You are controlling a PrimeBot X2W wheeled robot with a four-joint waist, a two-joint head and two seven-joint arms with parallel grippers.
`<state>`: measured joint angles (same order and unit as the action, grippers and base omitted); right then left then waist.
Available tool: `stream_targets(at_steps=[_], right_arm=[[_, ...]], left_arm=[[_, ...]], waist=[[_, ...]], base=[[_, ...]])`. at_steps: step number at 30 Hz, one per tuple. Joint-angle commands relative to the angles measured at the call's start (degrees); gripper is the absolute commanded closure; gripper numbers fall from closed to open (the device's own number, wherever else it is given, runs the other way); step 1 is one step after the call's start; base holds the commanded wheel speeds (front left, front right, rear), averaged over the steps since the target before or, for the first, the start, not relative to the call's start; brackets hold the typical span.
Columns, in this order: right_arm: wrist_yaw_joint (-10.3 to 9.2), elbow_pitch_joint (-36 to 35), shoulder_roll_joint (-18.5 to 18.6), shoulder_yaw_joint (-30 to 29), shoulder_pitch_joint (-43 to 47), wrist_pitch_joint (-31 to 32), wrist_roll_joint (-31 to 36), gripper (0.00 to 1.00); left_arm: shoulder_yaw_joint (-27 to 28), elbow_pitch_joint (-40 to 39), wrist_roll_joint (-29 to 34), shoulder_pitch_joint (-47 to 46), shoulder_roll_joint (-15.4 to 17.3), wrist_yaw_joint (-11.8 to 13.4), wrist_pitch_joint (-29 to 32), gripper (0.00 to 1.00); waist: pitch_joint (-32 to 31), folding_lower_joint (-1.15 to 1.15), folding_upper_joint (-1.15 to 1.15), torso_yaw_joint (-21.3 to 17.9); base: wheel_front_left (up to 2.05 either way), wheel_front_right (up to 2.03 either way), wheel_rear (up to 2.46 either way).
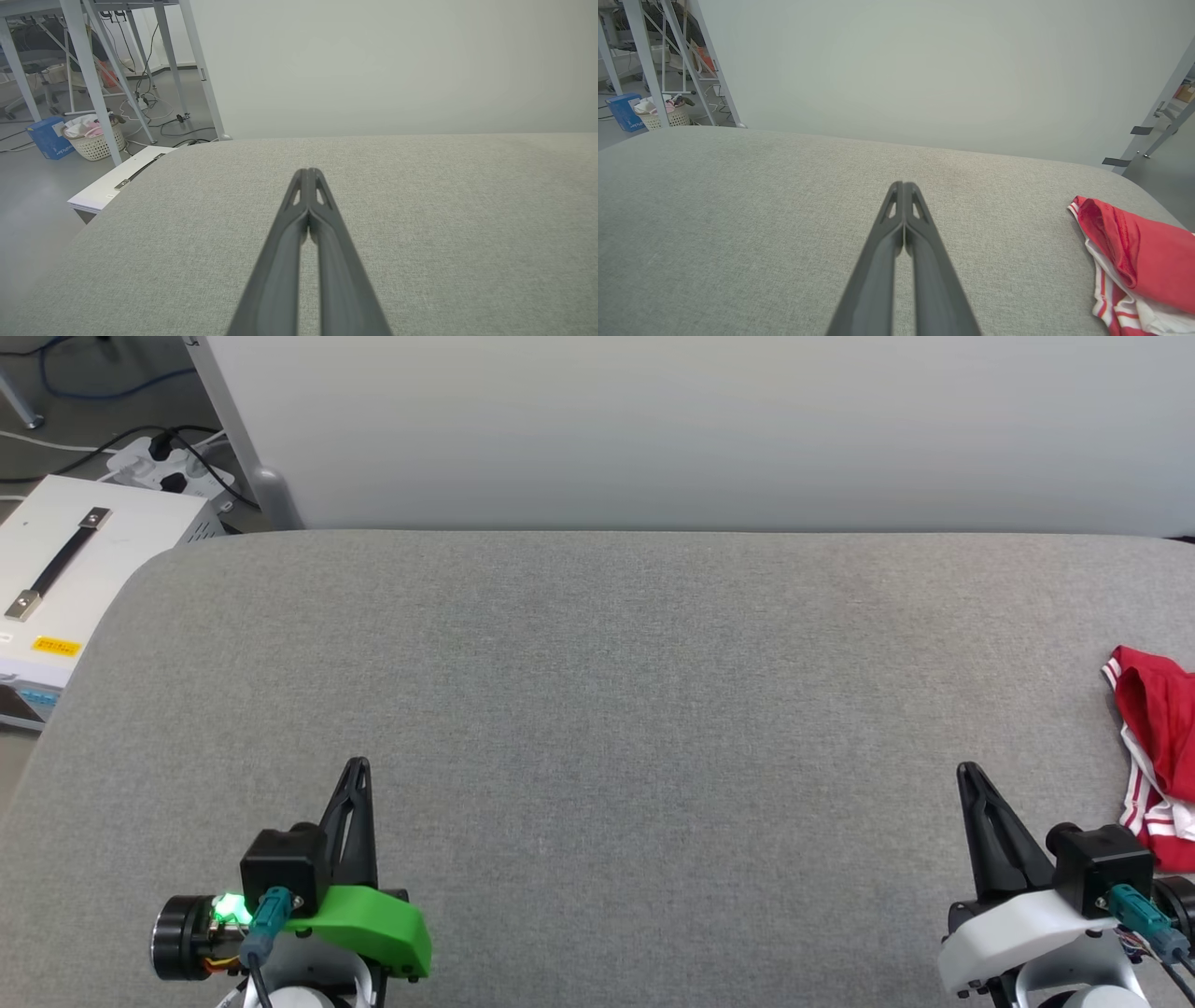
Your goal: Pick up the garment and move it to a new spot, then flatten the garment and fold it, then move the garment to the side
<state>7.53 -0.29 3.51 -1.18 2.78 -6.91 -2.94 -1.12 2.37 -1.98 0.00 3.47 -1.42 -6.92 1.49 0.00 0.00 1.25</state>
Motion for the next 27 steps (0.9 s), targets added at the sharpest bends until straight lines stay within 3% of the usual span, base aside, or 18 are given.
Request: stream_targets(at_steps=[1,27], right_arm=[[-0.02,0.1,-0.2,0.2,-1.1,0.4,0.5,1.0],[-0.03,0.2,-0.4,0.6,-1.9,3.4,1.6,1.0]], left_arm=[[0.3,-0.4,0.4,0.0,-0.3,0.4,0.4,1.0],[0.7,-1.3,1.1,0.0,-0.4,0.9,3.4,1.0]], waist=[[0.0,0.0,0.0,0.0],[-0.7,0.0,0.0,-0.6]], base=[[0.0,0.0,0.0],[0.0,0.0,0.0]])
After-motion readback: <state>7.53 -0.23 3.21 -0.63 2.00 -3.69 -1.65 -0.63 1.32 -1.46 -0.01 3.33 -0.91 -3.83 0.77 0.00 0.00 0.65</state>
